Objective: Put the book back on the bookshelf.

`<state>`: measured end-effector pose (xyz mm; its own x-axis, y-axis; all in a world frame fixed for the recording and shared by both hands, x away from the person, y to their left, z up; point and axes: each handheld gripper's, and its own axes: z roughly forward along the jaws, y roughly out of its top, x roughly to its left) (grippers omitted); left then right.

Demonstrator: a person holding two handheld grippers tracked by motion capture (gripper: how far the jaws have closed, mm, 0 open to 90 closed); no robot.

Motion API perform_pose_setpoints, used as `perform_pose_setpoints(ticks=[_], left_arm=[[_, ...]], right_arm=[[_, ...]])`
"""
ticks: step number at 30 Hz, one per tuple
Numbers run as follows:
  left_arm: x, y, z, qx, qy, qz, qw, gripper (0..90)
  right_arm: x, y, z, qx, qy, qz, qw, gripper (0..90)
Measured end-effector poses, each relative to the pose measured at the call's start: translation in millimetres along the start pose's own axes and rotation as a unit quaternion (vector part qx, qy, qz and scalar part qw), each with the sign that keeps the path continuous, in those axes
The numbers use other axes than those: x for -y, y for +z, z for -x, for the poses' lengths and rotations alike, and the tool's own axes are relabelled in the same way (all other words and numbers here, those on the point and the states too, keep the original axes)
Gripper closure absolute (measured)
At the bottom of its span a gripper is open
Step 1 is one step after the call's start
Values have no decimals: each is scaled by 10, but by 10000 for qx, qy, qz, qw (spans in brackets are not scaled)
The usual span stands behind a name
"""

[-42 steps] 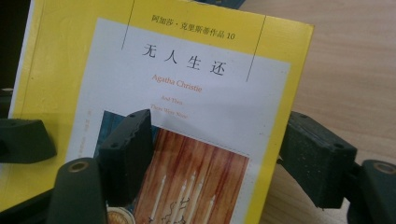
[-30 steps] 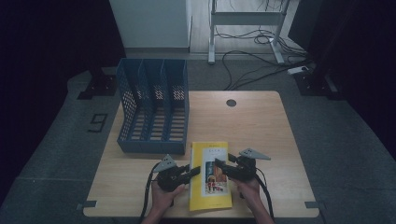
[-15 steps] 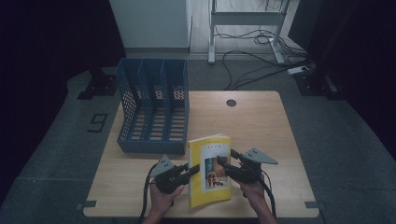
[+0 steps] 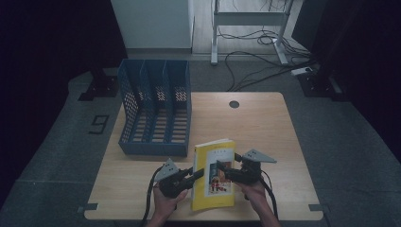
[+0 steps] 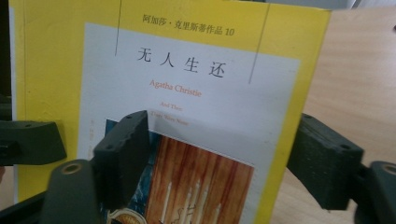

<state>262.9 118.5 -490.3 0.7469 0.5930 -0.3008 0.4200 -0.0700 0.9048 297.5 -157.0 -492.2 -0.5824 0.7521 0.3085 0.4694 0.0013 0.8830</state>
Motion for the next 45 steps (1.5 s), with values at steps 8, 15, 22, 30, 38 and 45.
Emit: perform_pose_setpoints(ticks=[8, 15, 22, 30, 38, 45], left_arm=[[0, -11, 9, 64, 29, 16, 10000, 729], [-35, -54, 46, 178, 191, 97, 9996, 729], [-44, -71, 86, 164, 234, 178, 9994, 730], [-39, -68, 95, 152, 253, 156, 9994, 730], [-30, -60, 152, 227, 399, 203, 9987, 748], [-30, -61, 151, 262, 398, 174, 9987, 747]], right_arm=[[10, 18, 22, -137, 176, -37, 9997, 212], [-53, -74, -45, -63, 39, 86, 9999, 243], [-120, -178, -151, 99, -167, 310, 9993, 276], [-163, -260, -206, 90, -296, 481, 9984, 309], [-140, -217, -113, -60, -99, 450, 9989, 247], [-140, -188, -112, -198, -11, 433, 9989, 186]])
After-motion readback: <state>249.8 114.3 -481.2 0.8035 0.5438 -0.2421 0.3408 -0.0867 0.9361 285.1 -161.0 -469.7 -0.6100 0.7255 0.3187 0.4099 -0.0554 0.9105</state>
